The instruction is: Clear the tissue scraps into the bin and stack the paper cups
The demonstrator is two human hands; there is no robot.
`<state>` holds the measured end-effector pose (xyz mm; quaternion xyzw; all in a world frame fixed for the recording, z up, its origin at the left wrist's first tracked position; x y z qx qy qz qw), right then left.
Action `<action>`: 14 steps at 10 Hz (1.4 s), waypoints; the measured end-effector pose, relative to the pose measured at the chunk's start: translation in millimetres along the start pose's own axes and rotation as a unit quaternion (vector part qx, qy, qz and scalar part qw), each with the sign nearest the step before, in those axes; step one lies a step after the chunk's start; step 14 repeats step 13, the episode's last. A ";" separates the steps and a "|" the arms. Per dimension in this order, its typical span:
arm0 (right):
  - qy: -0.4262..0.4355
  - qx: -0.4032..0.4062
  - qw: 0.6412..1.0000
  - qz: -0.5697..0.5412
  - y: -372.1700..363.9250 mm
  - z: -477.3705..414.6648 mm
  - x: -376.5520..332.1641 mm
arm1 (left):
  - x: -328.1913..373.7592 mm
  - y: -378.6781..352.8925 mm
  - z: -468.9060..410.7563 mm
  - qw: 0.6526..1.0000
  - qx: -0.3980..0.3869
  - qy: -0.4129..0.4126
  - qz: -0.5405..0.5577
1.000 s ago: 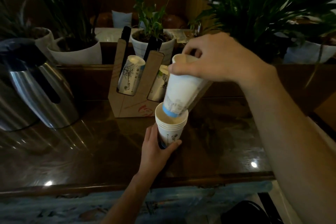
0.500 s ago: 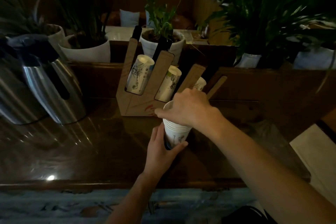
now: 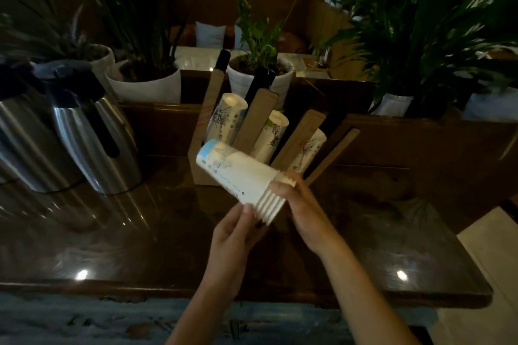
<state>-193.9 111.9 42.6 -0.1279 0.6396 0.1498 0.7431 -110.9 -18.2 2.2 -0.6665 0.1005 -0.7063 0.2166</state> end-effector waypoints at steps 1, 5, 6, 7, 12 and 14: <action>0.011 0.000 0.999 0.036 -10.5 4.5 5.9 | 22.1 1.4 -1.4 0.996 -0.016 -0.061 -0.058; 0.309 0.158 0.920 -0.183 17.0 -42.1 -155.3 | 184.8 -23.2 -49.9 0.836 -0.004 -0.360 -0.413; 0.330 0.210 0.887 -0.246 33.9 -61.8 -186.9 | 185.0 -6.0 -63.1 0.842 0.023 -0.335 -0.423; 0.374 0.248 0.877 -0.171 37.0 -83.3 -212.5 | 139.3 30.6 -65.6 0.828 0.013 -0.243 -0.505; 0.265 0.056 0.769 0.579 -35.5 -122.9 -176.0 | -1.3 119.0 -71.3 0.629 0.044 0.038 -0.776; 0.345 0.075 0.791 0.499 -30.2 -89.6 -189.8 | -3.0 119.1 -72.5 0.618 0.026 0.039 -0.785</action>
Point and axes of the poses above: each hand's wrist, its own z-axis away from the middle knuckle, its own y-axis out of the back of the hand, x = y × z, the point moved 4 cm from there along -z, towards the middle knuckle, and after that the axes turned 1 degree about x, right-handed, at the moved point
